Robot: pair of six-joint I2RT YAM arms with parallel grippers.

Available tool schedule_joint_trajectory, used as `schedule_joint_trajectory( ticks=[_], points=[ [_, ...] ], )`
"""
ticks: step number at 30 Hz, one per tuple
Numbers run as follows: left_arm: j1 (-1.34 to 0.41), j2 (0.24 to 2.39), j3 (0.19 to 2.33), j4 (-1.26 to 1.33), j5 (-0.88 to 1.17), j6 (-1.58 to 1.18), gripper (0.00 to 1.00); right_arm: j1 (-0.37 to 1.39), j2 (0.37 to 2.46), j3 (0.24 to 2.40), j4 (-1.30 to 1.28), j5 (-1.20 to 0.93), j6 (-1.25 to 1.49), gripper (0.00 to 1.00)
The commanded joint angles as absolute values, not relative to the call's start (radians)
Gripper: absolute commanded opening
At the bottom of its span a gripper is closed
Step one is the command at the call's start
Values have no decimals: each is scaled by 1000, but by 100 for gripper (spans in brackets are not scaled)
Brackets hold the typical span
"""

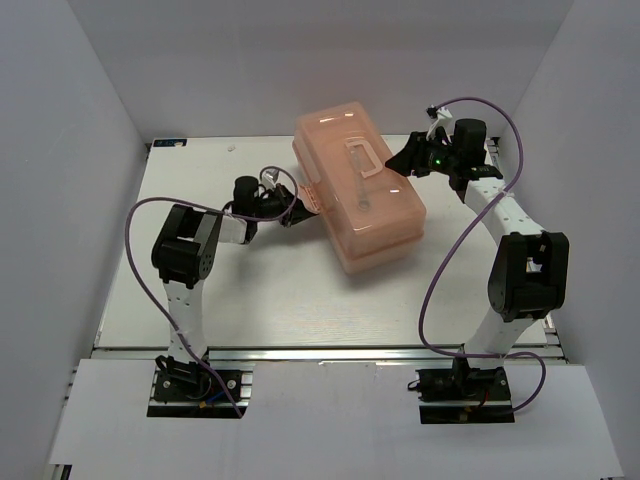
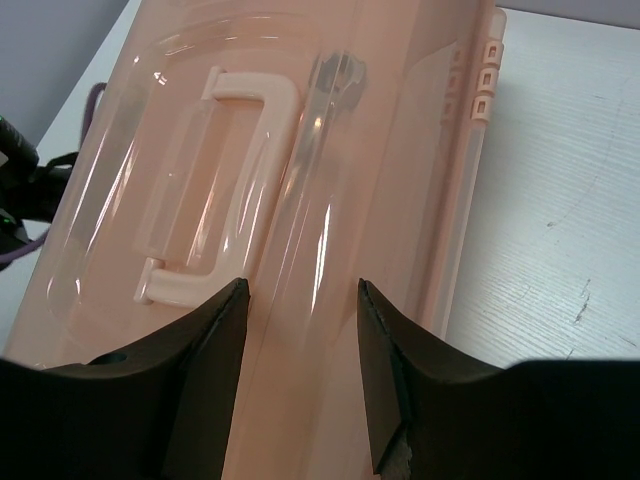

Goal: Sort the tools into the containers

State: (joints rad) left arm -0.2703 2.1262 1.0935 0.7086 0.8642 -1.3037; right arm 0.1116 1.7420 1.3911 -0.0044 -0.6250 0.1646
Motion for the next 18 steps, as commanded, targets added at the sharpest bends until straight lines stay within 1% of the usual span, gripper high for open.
schedule_joint_trajectory(
  ticks=[1,2,5,11,18],
  points=[
    [-275,1945,1242,409,810,-1050,0,146,1764,1364,-163,-655,121,38],
    [-276,1934,1262,280,790,-1013,0,147,1766,1365,-163,-657,121,38],
    [-276,1916,1295,193,761,-960,0,147,1769,1368,-163,-657,121,38],
    [-276,1890,1310,149,733,-953,0,149,1772,1371,-167,-655,118,38],
    [-276,1875,1328,146,758,-974,0,149,1772,1371,-170,-649,114,38]
  ],
)
